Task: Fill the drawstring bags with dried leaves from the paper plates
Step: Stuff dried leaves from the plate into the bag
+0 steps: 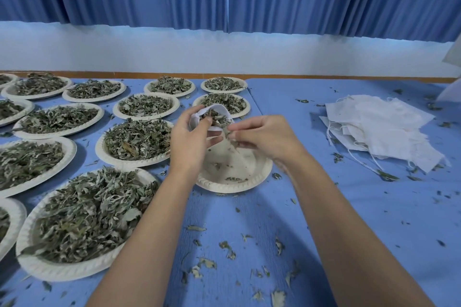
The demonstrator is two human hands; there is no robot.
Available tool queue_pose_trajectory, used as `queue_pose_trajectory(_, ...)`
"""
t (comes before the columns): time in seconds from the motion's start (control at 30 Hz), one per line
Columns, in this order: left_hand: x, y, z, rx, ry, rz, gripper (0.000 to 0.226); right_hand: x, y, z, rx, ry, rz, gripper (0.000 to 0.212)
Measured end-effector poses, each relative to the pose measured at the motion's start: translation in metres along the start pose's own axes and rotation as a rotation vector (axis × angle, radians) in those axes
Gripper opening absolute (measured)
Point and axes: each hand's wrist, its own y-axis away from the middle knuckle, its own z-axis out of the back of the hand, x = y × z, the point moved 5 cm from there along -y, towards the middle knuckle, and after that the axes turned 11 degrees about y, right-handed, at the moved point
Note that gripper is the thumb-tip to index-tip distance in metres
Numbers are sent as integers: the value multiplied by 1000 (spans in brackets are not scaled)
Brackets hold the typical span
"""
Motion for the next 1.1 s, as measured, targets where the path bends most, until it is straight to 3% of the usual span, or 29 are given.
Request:
queue_pose_trajectory(0.1,2,1,-2,-11,-17,33,23,15,2,7,-14,-58,65,22)
queue_pose_trajectory(0.27,4,8,-10,19,-207,-73,16,27,3,2,-280,445,203,18)
queue_pose_trajectory(0.4,5,13,-15,56,-421,-216,24,30,1,-11,-343,710,274,23)
queue_pose_trajectory(0.57,7,18,-23,126,-712,-304,35,26,2,-6,-447,689,267,25)
queue_pose_trajectory(0.7,9,25,-30,200,-618,-256,35,22,2,-5,-500,582,236,20)
queue_pose_trajectory(0.97,10,31,-41,245,-515,-247,33,12,1,2,-583,703,261,12)
queue_pose_trajectory(1.1,8,24,-37,217,-431,-187,33,20,0,-3,-449,772,300,24)
